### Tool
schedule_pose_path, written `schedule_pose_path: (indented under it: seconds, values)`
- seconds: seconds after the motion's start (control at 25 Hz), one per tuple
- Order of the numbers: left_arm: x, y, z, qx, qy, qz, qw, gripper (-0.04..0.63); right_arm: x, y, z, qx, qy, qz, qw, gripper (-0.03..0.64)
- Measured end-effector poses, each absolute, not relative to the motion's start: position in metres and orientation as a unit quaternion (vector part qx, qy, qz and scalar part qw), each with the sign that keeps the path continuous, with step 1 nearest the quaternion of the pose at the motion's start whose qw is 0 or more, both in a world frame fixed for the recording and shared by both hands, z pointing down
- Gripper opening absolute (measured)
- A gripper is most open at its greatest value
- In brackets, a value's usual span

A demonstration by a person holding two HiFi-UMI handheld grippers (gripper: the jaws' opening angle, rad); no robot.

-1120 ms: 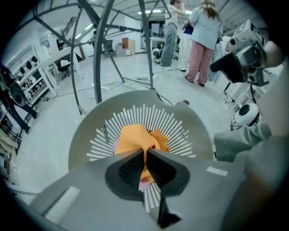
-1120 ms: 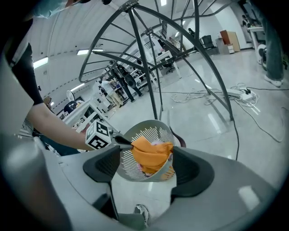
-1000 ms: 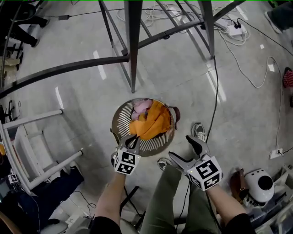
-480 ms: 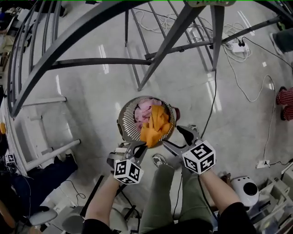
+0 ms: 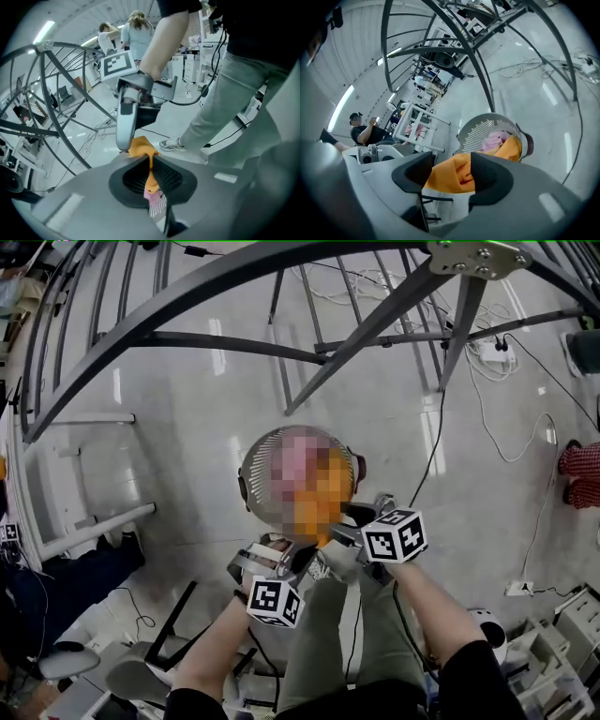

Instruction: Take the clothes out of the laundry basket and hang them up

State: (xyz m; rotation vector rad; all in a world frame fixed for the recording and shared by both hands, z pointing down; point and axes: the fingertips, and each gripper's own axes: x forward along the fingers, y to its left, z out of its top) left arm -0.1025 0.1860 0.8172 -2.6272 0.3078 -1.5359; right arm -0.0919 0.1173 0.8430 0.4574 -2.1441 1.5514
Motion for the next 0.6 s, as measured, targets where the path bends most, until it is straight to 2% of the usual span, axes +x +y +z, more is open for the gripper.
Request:
schedule_pose_path:
  seconds: [0.16, 0.24, 0.32, 0.48, 0.6]
  values:
    - [-0.096, 0.194, 0.815, -0.86, 0.103, -0.498, 0.044, 0.02, -0.096, 0.141, 0.855, 0.135, -0.745, 0.615, 0.219, 0.221]
    - [-0.096, 0.197, 0.815, -0.861, 0.11, -0.496, 0.039, 0.02, -0.098, 0.148, 0.851, 0.12, -0.736, 0.634, 0.206, 0.14]
    - [-0.097, 0.198, 0.815, -0.86, 0.122, -0.494, 0.029, 0.02, -0.1, 0.151, 0.844, 0.116, -0.747, 0.623, 0.2, 0.028]
    - [-0.104, 0.193, 0.817, -0.857, 0.174, -0.485, -0.03, 0.023, -0.1, 0.151, 0.826, 0.116, -0.807, 0.532, 0.231, 0.02]
    - [-0.116, 0.193, 0.818, -0.851, 0.222, -0.456, -0.137, 0.026, -0.098, 0.152, 0.808, 0.11, -0.841, 0.465, 0.254, 0.019]
